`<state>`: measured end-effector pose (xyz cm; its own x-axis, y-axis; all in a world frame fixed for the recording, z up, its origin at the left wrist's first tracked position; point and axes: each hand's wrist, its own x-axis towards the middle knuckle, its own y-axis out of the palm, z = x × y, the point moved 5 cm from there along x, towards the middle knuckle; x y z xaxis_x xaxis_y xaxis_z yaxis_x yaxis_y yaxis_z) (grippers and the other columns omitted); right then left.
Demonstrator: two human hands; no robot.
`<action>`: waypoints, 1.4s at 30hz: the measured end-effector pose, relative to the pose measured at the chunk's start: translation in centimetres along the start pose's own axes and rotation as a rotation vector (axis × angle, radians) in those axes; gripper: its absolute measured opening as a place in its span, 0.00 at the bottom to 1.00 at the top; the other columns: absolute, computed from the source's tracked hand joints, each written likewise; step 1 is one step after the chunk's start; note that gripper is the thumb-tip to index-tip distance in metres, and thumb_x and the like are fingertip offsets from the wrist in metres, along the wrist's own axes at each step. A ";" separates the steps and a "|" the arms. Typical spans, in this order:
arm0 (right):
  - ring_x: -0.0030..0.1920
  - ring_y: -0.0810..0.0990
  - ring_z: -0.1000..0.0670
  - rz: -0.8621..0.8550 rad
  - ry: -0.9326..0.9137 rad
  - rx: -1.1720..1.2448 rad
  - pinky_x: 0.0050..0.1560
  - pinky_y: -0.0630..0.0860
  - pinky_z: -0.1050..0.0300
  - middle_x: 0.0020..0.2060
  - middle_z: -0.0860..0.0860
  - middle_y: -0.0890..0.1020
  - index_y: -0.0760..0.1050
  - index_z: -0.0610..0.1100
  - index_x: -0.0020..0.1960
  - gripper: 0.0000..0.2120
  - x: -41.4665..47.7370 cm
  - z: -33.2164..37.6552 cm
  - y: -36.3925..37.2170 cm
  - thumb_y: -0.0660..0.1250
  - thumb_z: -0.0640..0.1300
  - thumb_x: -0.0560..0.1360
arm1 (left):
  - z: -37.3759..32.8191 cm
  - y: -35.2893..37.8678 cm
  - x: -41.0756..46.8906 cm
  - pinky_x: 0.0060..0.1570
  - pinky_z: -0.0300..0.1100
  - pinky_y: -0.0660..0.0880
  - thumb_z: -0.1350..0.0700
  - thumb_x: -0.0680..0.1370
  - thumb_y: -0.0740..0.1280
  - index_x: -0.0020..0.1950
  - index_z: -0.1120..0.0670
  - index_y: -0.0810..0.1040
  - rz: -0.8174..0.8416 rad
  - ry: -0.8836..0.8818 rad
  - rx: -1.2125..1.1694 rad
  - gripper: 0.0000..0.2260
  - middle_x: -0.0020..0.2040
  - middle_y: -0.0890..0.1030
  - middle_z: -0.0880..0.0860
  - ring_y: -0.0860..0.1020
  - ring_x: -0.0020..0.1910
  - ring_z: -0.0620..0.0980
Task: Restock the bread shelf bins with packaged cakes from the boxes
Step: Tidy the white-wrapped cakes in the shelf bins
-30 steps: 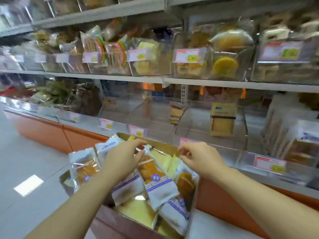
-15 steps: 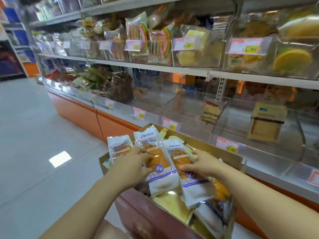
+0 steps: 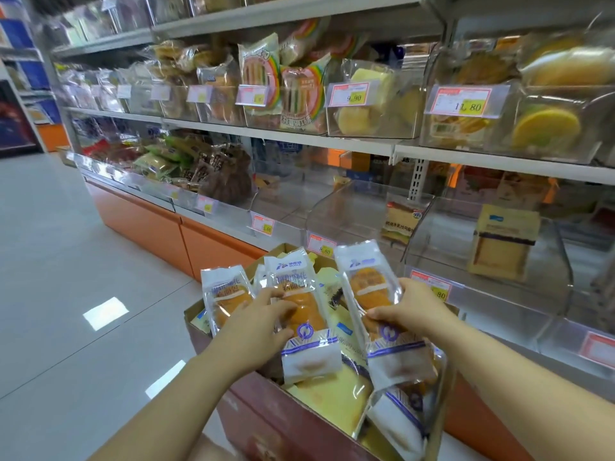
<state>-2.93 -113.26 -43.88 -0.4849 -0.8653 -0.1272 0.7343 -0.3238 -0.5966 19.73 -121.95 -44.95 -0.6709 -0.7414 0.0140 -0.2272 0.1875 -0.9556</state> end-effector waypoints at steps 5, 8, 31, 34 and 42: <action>0.45 0.84 0.47 -0.056 -0.018 0.309 0.50 0.80 0.46 0.42 0.49 0.85 0.80 0.43 0.49 0.12 0.3 0.8 -2.2 0.77 0.39 0.66 | -1.5 0.1 0.8 0.58 0.40 0.70 0.50 0.77 0.67 0.71 0.46 0.68 -0.033 -0.018 -0.093 0.22 0.74 0.60 0.46 0.72 0.64 0.48; 0.43 0.85 0.46 0.008 -0.035 0.346 0.49 0.81 0.47 0.41 0.46 0.86 0.81 0.43 0.46 0.10 0.4 2.0 -1.6 0.77 0.40 0.67 | -2.9 0.5 1.4 0.59 0.41 0.71 0.54 0.77 0.67 0.72 0.47 0.67 -0.048 -0.027 -0.151 0.24 0.74 0.62 0.47 0.74 0.62 0.50; 0.53 0.80 0.50 -0.075 -0.011 0.501 0.55 0.77 0.50 0.55 0.51 0.79 0.65 0.50 0.67 0.20 -2.5 0.0 0.1 0.64 0.42 0.76 | -8.4 0.4 3.2 0.45 0.43 0.80 0.54 0.78 0.68 0.67 0.51 0.66 0.053 -0.165 -1.071 0.20 0.58 0.78 0.49 0.80 0.52 0.45; 0.54 0.75 0.58 -0.197 -0.169 0.452 0.52 0.73 0.59 0.57 0.60 0.73 0.56 0.51 0.73 0.29 -4.0 1.2 -4.2 0.62 0.37 0.76 | -12.1 -1.2 3.8 0.39 0.36 0.79 0.60 0.78 0.67 0.65 0.48 0.65 -0.022 -0.007 -1.096 0.19 0.55 0.78 0.46 0.80 0.49 0.42; 0.55 0.77 0.61 -0.453 -0.418 0.193 0.55 0.77 0.60 0.53 0.60 0.79 0.68 0.60 0.62 0.29 -8.6 -0.5 -16.2 0.65 0.31 0.71 | -23.9 -2.5 6.4 0.61 0.46 0.75 0.66 0.76 0.66 0.74 0.52 0.62 -0.070 0.345 -1.050 0.28 0.60 0.78 0.47 0.77 0.57 0.37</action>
<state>-10.93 -100.38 -33.50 -0.5695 -0.6903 0.4463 0.5916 -0.7211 -0.3605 -0.92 -111.78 -35.46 -0.7564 -0.5833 0.2958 -0.6489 0.7262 -0.2272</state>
